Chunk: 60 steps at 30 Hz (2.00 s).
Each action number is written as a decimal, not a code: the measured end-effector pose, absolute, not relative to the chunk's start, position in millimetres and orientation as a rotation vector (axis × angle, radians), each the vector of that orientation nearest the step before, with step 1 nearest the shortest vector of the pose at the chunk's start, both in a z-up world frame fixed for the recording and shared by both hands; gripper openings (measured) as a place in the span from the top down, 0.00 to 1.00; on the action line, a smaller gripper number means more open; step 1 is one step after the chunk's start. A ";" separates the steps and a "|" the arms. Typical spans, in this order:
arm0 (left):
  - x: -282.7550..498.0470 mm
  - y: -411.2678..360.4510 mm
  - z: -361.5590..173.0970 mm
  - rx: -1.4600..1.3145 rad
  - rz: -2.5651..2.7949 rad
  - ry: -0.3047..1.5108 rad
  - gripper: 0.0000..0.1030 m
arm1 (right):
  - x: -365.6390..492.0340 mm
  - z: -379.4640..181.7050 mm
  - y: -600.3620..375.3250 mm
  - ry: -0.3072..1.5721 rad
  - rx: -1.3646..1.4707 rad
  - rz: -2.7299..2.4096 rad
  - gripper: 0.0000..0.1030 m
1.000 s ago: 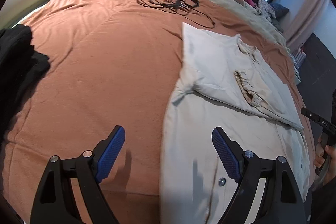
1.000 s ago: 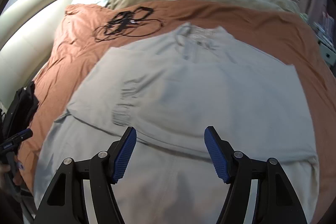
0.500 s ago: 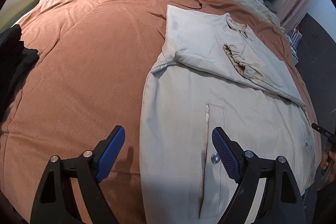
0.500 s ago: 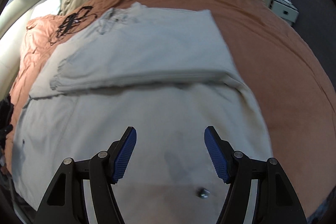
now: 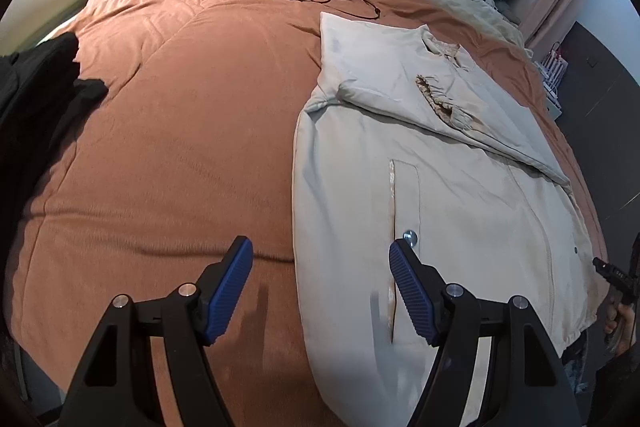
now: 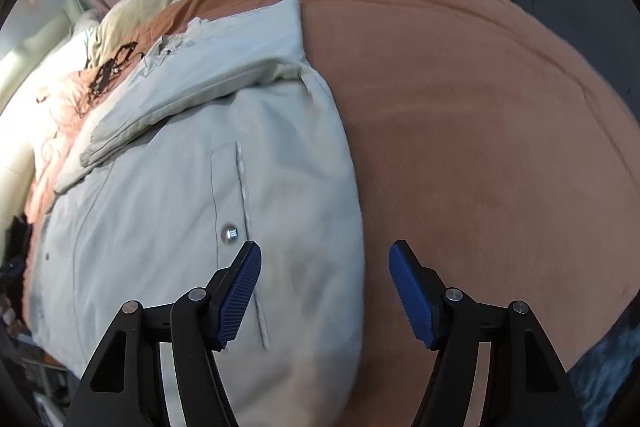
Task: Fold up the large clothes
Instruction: 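Grasp the jacket side edge with the right tool and fold it inward, then grasp the cream jacket hem with both tools and fold it over the collar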
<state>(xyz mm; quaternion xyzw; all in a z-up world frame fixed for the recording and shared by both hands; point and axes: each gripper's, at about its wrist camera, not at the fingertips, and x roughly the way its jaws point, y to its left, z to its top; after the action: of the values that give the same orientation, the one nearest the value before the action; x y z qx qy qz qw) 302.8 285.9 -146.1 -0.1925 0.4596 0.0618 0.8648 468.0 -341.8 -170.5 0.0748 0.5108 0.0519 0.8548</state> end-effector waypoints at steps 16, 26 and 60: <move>256.0 265.7 -195.6 -0.565 0.019 1.028 0.49 | 414.2 -215.1 -348.5 1.104 0.522 0.328 0.55; 265.3 253.3 -205.0 -0.622 -0.062 1.030 0.49 | 409.8 -233.9 -338.8 1.125 0.664 0.407 0.56; 163.6 239.5 -96.7 -0.643 -0.123 0.688 0.90 | 332.6 -120.0 -341.5 0.846 0.573 0.527 0.92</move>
<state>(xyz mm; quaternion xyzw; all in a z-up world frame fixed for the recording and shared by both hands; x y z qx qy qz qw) 163.6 239.5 -96.7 -0.3095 0.3314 -0.0591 0.8893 332.6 -341.5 -120.0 0.2710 0.4001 0.2492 0.8393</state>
